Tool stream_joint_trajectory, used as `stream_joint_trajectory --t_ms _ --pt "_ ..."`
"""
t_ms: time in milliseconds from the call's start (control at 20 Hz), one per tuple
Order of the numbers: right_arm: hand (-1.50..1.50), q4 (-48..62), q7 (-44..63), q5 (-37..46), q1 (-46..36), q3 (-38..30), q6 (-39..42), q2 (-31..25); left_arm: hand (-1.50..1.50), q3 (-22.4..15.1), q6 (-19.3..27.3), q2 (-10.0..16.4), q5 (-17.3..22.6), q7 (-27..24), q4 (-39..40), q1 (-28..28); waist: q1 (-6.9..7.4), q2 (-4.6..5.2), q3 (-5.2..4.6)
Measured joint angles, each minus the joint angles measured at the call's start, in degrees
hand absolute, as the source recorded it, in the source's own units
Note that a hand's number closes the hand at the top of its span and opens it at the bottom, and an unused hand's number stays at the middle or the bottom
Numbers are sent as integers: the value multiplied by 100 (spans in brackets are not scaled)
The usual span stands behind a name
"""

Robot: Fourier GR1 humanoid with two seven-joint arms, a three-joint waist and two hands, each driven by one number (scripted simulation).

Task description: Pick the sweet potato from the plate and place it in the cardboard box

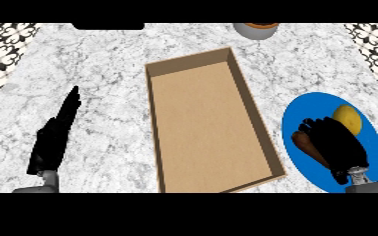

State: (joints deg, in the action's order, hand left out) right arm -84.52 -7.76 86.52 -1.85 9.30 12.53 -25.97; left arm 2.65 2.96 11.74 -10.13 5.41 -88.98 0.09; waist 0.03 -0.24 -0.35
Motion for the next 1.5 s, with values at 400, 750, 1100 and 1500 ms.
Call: stream_joint_trajectory --t_ms 400,750,1100,1500 --pt "150 -26 -270 252 73 -79 -1188 -93 0 19 -52 -53 -34 -87 -96 166 -7 8 12" --pt "150 -693 998 -311 847 -647 -969 1041 0 187 31 -24 -23 -43 -114 266 -264 -46 19" --pt "150 -2484 2345 -599 2298 -790 -799 2181 0 204 44 -30 -38 -37 -115 232 -283 -34 22" --pt "150 -4724 2759 -1294 3098 227 -839 2536 0 107 -11 -92 -57 24 -149 178 -144 -18 30"
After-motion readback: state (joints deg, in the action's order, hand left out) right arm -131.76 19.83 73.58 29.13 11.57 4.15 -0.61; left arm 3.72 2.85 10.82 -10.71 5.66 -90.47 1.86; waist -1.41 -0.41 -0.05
